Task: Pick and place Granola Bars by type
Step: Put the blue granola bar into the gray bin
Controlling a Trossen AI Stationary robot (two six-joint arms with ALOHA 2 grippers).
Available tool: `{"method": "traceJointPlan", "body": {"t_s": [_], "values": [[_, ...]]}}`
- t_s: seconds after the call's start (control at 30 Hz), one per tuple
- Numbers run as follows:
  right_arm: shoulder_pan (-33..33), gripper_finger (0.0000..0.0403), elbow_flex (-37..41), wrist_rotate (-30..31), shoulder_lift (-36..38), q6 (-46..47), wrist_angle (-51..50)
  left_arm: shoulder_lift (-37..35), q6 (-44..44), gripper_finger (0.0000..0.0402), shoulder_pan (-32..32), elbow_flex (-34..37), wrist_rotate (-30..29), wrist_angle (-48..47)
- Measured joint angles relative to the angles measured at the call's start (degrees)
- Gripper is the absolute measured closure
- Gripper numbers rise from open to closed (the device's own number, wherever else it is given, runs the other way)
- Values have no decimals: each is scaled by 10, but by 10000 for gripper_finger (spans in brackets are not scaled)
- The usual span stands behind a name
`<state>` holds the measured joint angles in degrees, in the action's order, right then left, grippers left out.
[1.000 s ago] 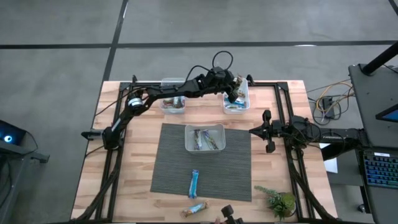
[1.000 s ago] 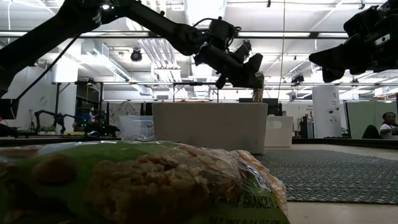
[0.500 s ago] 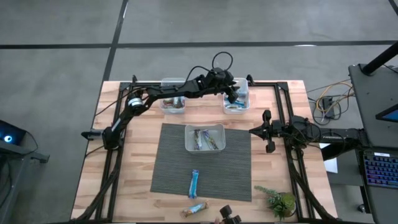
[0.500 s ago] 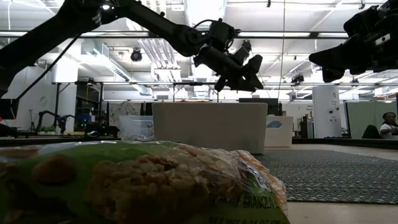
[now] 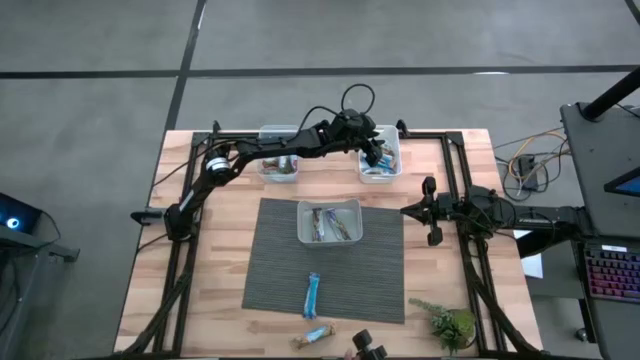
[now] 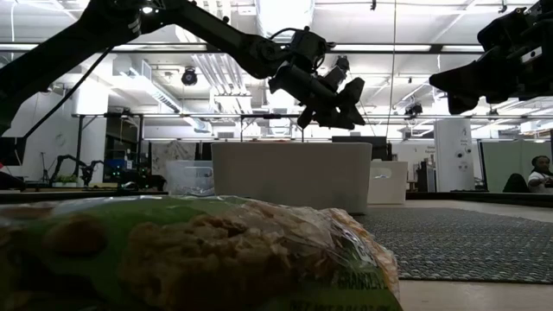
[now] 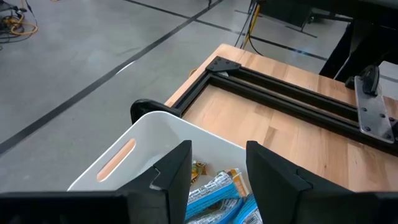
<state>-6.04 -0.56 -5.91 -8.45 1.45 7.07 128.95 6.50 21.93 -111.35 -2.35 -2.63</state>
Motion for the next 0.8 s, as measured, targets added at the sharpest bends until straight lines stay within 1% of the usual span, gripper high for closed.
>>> {"method": "traceJointPlan", "body": {"t_s": [0.37, 0.47, 0.6, 0.63, 0.8], "values": [[0, 394, 0, 0, 0, 0, 0, 0, 0, 270, 0, 0, -1, -16], [0, 394, 0, 0, 0, 0, 0, -5, 0, 299, 1, 1, -7, -36], [0, 394, 0, 0, 0, 0, 0, -6, 0, 378, 1, 1, -8, -39], [0, 394, 0, 0, 0, 0, 0, -6, 0, 389, 1, 0, -8, -40], [0, 394, 0, 0, 0, 0, 0, -8, 0, 400, 1, -3, -1, -39]]}}
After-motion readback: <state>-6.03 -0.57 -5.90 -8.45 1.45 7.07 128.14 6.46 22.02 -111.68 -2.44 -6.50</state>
